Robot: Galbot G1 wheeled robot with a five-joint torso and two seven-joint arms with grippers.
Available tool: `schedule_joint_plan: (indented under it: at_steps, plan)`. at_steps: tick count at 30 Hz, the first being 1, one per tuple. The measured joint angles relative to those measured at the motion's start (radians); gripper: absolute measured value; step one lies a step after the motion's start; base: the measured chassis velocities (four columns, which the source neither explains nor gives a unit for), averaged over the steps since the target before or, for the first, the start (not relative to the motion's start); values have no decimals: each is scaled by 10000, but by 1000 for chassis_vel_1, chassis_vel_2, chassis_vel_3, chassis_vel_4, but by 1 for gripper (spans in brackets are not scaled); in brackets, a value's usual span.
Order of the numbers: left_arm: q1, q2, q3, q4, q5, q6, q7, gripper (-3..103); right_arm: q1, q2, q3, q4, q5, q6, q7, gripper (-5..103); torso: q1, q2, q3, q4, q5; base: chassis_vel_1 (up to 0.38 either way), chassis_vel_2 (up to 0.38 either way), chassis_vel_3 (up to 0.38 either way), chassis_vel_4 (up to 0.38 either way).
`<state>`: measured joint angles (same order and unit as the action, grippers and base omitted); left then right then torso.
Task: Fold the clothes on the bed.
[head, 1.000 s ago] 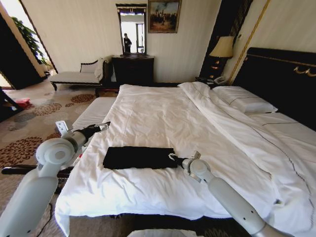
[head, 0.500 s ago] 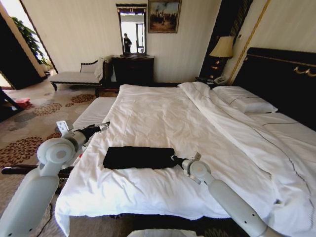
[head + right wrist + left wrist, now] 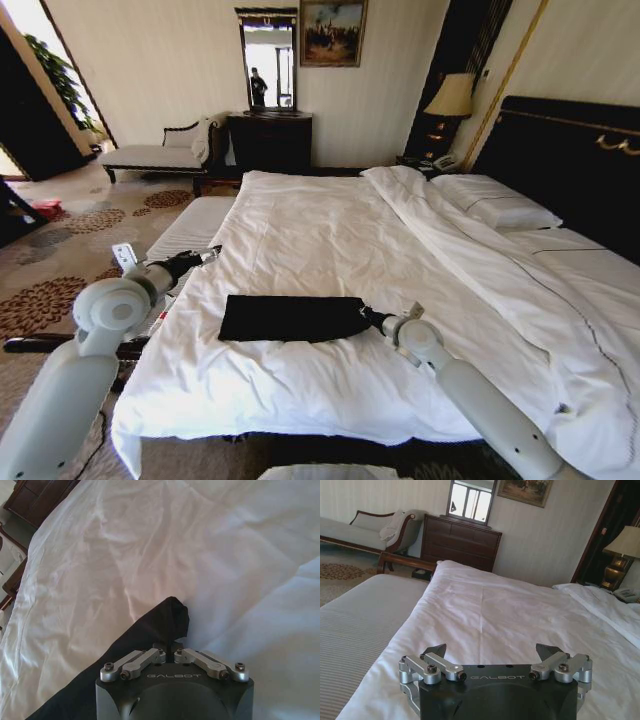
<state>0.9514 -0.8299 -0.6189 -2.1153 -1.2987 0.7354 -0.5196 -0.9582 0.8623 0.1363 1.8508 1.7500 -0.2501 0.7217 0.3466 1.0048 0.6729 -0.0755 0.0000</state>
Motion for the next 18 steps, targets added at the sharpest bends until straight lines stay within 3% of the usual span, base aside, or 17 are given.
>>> schedule_joint_plan:
  at_steps: [8,18]
  plan:
    - [-22,-16,6,39,20,0,2,100,13,63,-253,110,-515,88,-58,3,0,0,0,0,-1,0,0,0,0]
    - [-565,-37,-608,182,-194,0,4,100,1400,453,-2393,432,-1550,568,-335,3,1,-1,1,3,0,0,0,0,0]
